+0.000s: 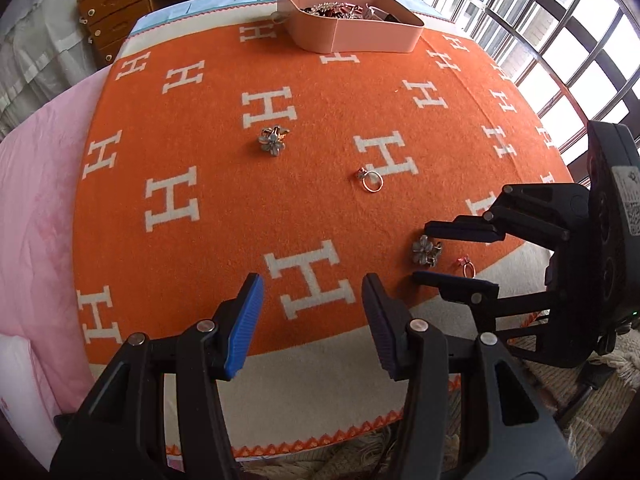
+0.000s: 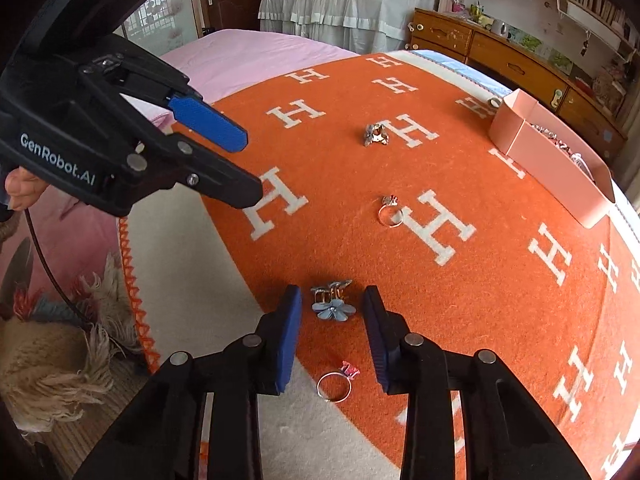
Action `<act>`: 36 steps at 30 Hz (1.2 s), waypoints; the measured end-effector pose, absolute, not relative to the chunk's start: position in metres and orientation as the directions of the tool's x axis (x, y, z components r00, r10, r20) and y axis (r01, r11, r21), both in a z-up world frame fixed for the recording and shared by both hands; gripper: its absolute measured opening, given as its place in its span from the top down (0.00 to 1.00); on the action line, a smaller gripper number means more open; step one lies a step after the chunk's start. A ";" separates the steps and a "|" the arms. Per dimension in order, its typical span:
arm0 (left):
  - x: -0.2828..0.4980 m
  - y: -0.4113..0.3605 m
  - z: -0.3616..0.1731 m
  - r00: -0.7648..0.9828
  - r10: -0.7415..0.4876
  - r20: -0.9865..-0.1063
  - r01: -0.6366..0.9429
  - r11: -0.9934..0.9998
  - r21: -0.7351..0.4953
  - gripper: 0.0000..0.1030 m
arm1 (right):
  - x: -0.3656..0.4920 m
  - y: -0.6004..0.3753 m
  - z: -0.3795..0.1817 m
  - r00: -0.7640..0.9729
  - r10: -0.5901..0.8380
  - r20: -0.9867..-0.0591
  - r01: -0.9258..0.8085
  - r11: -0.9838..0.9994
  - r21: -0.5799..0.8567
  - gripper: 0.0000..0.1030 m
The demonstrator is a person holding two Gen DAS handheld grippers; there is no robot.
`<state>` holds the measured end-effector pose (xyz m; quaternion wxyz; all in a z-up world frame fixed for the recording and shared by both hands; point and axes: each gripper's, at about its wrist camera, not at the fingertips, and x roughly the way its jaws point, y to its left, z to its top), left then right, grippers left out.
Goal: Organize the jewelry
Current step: 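Move both grippers back toward the remaining brooches and rings, then grasp the blue flower brooch with the right gripper while the left grasps the silver brooch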
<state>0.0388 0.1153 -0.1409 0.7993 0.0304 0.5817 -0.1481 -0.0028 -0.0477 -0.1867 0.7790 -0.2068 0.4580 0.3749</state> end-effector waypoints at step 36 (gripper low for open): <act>0.145 0.094 -0.165 0.358 -0.143 -0.923 0.322 0.947 -0.022 0.70 | 0.073 -0.109 -0.172 0.344 0.483 -0.805 -0.581 0.783 0.223 0.80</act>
